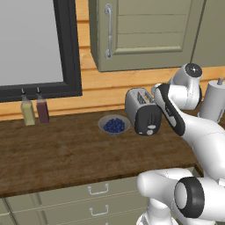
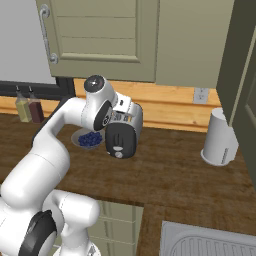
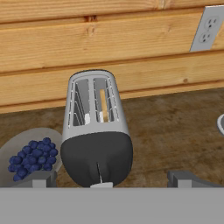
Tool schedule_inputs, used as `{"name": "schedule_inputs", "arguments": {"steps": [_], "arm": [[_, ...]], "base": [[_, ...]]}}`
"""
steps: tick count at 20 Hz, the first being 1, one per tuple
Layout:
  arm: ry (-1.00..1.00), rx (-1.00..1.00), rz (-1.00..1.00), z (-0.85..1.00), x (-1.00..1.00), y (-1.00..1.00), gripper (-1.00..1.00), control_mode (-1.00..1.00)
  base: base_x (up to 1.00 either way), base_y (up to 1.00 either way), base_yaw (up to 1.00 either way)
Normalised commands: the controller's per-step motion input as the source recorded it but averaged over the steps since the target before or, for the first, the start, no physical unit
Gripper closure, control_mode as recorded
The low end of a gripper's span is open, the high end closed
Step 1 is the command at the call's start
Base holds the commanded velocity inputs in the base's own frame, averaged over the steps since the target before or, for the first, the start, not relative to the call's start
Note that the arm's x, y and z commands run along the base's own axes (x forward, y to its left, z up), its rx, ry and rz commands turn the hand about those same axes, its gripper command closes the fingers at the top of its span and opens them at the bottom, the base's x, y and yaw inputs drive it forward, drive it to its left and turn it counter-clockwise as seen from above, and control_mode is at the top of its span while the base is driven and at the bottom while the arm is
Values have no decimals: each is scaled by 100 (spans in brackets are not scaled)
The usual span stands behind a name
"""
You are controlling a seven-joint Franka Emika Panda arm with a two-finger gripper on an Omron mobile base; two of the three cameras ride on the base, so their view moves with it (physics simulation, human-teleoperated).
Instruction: Start the toaster. Once the lever pops up, take the bread to the plate on the dining counter.
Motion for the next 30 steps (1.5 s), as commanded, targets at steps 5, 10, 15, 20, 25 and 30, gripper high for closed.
{"name": "schedule_inputs", "arguments": {"steps": [5, 10, 15, 20, 25, 30], "arm": [[0, 0, 0, 0, 0, 0, -100, -100], [0, 0, 0, 0, 0, 0, -100, -100], [0, 0, 0, 0, 0, 0, -100, -100], [0, 0, 0, 0, 0, 0, -100, -100], [0, 0, 0, 0, 0, 0, -100, -100], [0, 0, 0, 0, 0, 0, -100, -100]], "base": [[0, 0, 0], [0, 0, 0], [0, 0, 0], [0, 0, 0], [0, 0, 0], [0, 0, 0]]}}
